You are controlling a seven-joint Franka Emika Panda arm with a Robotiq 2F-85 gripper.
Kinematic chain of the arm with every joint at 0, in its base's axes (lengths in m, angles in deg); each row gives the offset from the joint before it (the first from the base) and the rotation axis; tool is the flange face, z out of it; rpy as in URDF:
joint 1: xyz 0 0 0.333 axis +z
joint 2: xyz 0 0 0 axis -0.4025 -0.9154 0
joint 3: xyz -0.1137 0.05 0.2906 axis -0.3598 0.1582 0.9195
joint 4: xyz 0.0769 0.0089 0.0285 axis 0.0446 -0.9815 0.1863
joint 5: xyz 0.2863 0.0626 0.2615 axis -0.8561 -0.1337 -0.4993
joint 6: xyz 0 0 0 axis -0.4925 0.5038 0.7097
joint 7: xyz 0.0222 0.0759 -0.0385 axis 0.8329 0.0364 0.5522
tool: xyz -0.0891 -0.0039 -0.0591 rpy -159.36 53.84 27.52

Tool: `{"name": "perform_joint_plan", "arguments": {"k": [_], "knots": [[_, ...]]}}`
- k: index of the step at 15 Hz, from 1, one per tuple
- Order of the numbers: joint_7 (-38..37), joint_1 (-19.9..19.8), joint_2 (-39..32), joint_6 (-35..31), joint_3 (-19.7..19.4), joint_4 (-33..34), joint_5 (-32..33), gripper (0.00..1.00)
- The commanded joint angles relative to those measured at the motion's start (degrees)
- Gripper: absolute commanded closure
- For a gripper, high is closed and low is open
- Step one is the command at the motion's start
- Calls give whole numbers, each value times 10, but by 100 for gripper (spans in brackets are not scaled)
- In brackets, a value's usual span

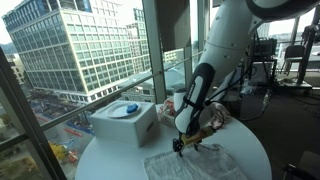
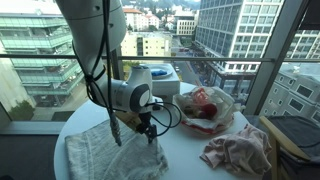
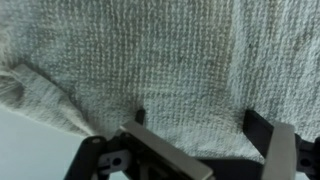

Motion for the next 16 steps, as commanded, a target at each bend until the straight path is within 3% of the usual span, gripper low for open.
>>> {"name": "perform_joint_plan", "arguments": {"k": [1,7,12,13,14,16], "knots": [[19,-2,-14,7,-4,27,-28,0],[38,-22,-26,2,6,40,-49,0],[43,-9,-38,0,-5,42,-39,0],[44,-8,-38,0,-6,42,-39,10],[46,-9,-37,0,-5,42,-40,27],[50,-11,-34,0,-3,42,-41,41]]}}
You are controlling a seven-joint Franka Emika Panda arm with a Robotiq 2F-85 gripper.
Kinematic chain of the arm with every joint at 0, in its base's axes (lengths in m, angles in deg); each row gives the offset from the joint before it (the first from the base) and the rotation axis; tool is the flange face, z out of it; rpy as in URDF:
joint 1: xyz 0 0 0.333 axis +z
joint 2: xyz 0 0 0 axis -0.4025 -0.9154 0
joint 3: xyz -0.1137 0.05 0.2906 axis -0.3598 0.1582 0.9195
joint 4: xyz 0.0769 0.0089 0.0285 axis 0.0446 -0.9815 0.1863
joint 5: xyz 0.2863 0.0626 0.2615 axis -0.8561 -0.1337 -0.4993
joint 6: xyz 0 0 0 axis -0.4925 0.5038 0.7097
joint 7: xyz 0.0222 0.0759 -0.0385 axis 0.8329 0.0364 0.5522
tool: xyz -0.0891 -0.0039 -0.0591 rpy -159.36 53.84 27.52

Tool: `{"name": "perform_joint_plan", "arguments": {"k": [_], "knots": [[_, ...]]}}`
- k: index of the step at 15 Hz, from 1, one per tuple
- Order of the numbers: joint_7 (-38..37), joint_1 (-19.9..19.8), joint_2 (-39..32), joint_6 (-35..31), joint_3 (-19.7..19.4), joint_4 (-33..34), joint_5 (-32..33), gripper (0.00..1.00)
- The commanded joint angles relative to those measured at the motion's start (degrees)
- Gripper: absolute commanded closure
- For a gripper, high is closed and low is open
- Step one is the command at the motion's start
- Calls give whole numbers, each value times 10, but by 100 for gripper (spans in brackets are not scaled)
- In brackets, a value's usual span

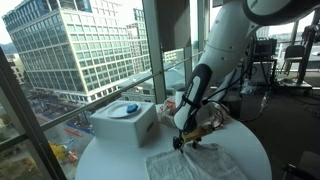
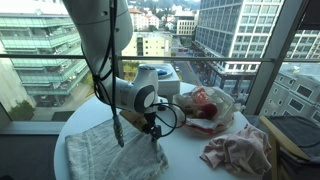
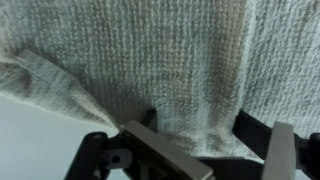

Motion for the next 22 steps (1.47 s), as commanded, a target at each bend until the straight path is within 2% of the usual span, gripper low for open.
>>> {"name": "perform_joint_plan", "arguments": {"k": [1,6,9,11,22], "knots": [[16,5,-16,-1,-3,15,-10,50],[10,16,-18,7,-20,29,-1,88],[1,26,-23,18,-42,52,5,98],[-3,32,-31,31,-56,72,9,94],[-14,30,-74,123,-93,222,29,95]]}}
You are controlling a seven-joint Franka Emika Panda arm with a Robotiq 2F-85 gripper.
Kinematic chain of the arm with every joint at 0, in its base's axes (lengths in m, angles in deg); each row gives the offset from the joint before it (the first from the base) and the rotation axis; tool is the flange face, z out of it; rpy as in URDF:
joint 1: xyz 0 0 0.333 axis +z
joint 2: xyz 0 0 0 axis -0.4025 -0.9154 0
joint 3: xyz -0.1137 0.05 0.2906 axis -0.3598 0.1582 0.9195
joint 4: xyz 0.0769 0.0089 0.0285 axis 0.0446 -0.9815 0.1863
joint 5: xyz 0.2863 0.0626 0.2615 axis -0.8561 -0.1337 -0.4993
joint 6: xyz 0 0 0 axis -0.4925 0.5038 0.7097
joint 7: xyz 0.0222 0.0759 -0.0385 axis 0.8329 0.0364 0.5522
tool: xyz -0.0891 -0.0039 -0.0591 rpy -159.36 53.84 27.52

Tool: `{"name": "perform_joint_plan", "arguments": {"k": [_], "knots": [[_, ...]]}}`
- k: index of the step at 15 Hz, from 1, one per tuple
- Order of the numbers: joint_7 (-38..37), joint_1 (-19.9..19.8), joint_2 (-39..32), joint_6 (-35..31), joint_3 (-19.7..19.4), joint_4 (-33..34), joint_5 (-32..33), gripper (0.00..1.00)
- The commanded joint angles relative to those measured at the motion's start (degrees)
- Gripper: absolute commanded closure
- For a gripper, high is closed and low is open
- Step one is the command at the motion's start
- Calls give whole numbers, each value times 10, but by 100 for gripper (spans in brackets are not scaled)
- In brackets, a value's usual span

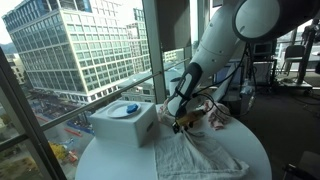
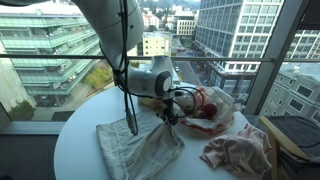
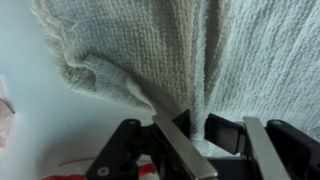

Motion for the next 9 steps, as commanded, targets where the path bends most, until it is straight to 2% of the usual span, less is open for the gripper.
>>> {"name": "perform_joint_plan", "arguments": {"k": [1,6,7,9], "knots": [[-17,0,-29,41,-16,73,17,95],[-24,-6,-65,79,-30,137,33,94],[-26,-7,-71,85,-31,149,36,69],[-29,-10,-80,93,-31,165,39,60]]}}
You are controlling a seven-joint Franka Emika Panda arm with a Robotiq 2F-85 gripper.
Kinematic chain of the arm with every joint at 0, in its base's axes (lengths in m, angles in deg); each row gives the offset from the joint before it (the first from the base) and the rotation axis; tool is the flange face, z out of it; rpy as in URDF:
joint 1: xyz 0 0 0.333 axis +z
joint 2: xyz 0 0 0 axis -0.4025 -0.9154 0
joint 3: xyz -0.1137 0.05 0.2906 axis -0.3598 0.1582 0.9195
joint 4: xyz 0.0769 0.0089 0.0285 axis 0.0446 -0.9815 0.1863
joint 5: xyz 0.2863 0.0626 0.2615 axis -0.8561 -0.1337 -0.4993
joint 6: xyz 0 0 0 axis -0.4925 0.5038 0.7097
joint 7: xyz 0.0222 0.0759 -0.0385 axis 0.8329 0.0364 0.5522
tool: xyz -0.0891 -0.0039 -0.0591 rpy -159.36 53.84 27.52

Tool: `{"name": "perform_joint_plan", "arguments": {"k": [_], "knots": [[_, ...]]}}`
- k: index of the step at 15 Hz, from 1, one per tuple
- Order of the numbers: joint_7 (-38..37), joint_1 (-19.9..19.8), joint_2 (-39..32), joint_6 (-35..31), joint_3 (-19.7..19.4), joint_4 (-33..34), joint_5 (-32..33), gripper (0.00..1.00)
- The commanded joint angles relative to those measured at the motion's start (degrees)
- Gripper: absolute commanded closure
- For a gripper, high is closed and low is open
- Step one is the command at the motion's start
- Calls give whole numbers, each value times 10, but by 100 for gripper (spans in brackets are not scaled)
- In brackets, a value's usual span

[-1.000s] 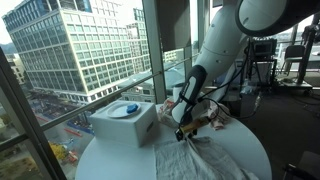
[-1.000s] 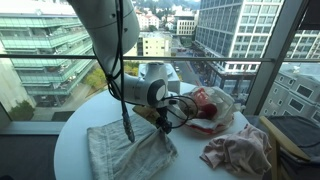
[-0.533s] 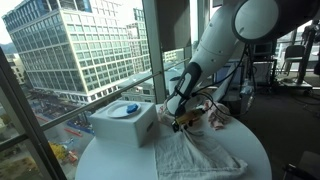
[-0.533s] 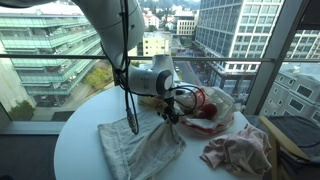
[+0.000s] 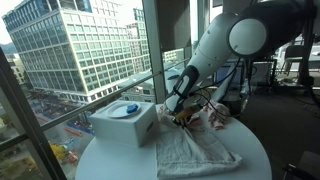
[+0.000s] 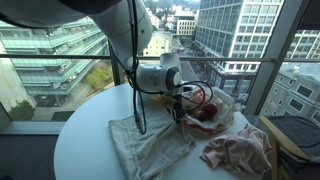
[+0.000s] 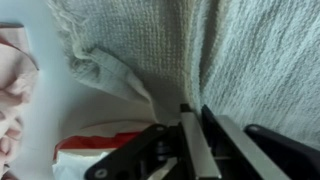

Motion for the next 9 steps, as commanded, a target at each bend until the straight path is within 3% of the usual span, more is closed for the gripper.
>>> {"name": "perform_joint_plan", "arguments": {"k": [1,7,8,9], "knots": [[-16,-2,-27,27,-5,53,15,51],[-18,5,25,23,4,-26,10,6],[-11,6,47,19,11,-57,8,0],[-4,8,67,10,17,-87,9,0]]}}
